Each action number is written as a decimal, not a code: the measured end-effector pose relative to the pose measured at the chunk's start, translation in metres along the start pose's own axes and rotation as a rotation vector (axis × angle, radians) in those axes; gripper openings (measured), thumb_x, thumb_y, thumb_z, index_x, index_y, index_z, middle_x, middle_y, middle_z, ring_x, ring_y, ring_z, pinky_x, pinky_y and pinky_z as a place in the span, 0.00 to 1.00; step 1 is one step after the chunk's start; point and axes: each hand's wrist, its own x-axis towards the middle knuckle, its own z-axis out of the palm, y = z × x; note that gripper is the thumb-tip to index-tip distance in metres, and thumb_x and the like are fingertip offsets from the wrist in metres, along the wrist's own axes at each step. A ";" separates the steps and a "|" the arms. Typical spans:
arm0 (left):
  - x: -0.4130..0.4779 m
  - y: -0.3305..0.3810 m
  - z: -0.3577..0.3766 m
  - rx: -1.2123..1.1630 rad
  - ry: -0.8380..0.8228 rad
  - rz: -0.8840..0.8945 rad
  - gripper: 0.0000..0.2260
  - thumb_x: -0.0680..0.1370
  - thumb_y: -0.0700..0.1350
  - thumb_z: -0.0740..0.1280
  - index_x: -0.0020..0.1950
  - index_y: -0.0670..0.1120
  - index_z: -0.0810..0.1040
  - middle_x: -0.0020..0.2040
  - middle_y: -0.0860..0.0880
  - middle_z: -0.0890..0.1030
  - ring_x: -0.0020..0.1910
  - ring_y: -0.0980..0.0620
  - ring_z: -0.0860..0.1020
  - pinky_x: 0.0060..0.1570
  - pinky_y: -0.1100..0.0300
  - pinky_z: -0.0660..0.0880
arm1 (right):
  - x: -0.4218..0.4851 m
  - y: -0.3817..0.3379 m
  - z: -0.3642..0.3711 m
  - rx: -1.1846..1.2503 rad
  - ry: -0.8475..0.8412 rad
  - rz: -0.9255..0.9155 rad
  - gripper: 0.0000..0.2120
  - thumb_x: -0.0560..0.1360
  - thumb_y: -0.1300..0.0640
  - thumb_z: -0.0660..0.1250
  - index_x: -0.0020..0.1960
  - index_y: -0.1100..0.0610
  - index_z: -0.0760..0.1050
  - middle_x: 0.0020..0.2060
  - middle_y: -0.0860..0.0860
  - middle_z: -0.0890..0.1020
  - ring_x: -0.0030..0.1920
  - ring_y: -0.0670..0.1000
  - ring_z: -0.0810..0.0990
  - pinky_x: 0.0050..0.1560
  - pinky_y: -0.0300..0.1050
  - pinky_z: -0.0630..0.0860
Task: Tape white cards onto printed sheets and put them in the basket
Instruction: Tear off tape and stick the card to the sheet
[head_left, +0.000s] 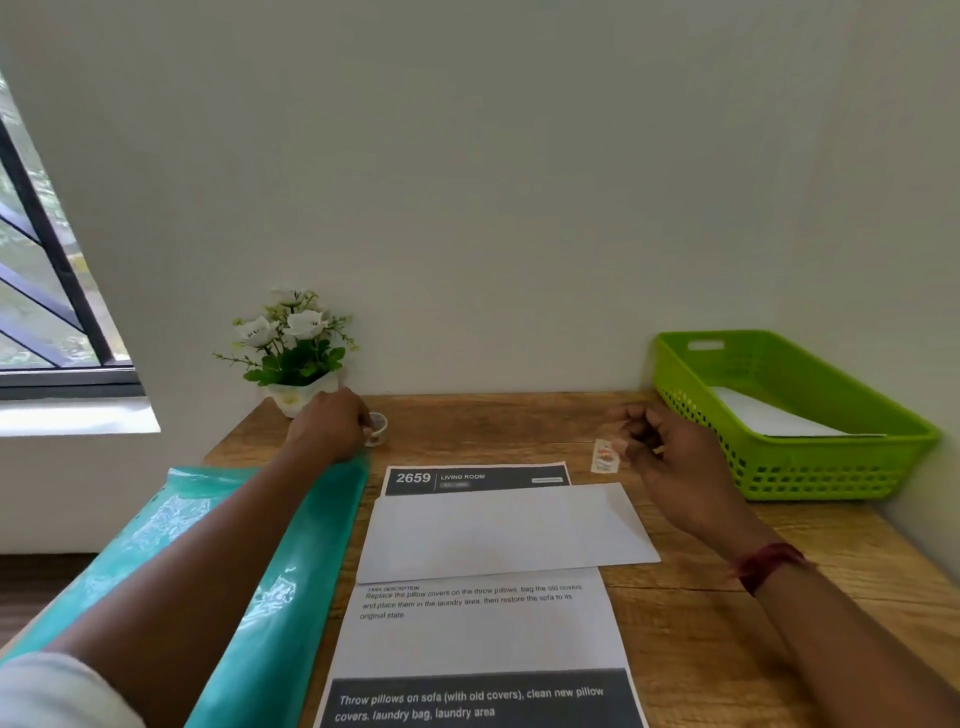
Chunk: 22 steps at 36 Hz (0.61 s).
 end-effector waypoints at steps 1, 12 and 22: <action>0.002 0.000 0.000 -0.004 -0.013 -0.002 0.08 0.77 0.40 0.70 0.55 0.45 0.84 0.51 0.45 0.84 0.48 0.49 0.80 0.50 0.54 0.79 | 0.001 0.002 0.000 0.005 -0.004 0.002 0.21 0.74 0.69 0.68 0.47 0.41 0.74 0.37 0.46 0.79 0.39 0.38 0.77 0.40 0.25 0.71; -0.060 0.098 -0.021 -0.145 0.021 0.331 0.11 0.78 0.42 0.65 0.58 0.49 0.82 0.56 0.48 0.83 0.54 0.48 0.80 0.54 0.56 0.75 | 0.003 0.019 -0.006 -0.127 -0.159 0.032 0.20 0.73 0.70 0.66 0.51 0.45 0.72 0.40 0.52 0.80 0.43 0.46 0.78 0.44 0.27 0.70; -0.134 0.186 0.021 -0.006 -0.024 0.651 0.18 0.82 0.54 0.59 0.68 0.47 0.72 0.63 0.47 0.77 0.63 0.46 0.72 0.59 0.46 0.73 | -0.005 0.027 -0.003 -0.125 -0.236 0.156 0.19 0.75 0.67 0.68 0.58 0.46 0.72 0.38 0.48 0.81 0.44 0.45 0.79 0.48 0.37 0.73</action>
